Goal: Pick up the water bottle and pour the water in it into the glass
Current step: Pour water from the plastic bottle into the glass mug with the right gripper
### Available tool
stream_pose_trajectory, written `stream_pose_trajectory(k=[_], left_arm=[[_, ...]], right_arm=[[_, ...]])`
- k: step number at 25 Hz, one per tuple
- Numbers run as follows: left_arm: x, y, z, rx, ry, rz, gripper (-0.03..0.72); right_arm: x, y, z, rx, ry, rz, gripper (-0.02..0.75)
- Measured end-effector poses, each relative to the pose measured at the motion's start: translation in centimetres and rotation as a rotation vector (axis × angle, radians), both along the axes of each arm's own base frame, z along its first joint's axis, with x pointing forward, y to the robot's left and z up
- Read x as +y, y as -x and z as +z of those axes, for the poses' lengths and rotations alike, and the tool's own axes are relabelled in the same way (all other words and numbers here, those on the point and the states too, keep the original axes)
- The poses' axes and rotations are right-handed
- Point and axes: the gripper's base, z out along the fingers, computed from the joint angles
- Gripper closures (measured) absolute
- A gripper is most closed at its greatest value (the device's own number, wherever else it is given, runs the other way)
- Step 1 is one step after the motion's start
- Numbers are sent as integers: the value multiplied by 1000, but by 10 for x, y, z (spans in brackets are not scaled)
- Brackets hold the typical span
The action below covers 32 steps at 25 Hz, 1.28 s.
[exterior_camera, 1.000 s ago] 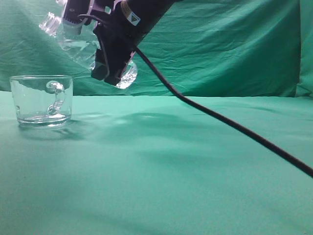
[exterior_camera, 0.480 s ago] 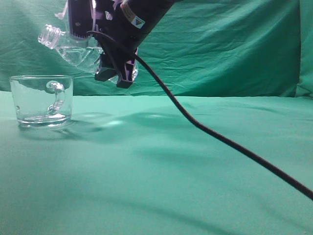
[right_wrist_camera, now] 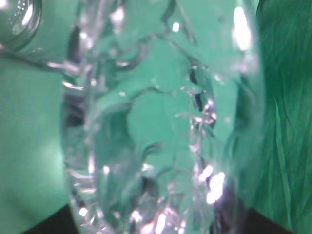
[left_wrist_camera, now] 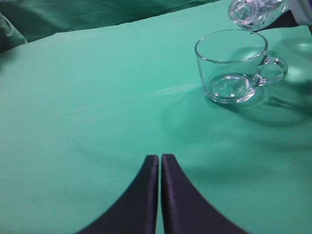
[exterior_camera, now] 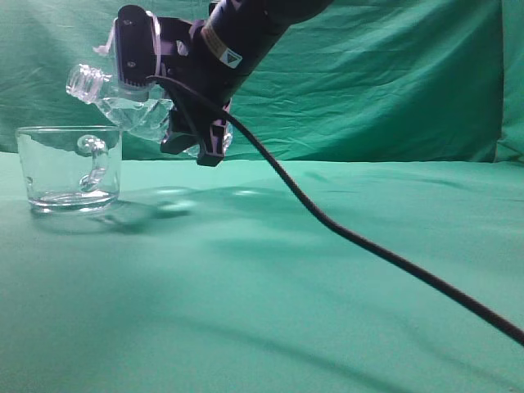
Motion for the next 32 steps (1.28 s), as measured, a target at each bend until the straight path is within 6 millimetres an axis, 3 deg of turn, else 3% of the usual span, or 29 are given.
stream_pose_trajectory(k=[17,32], left_arm=[[0,0,0,0,0,0,688],[0,0,0,0,0,0,688]], right_arm=[[-1,-3,1,-133,155,82,430],[-3,-4,1,-157,183,72,430]])
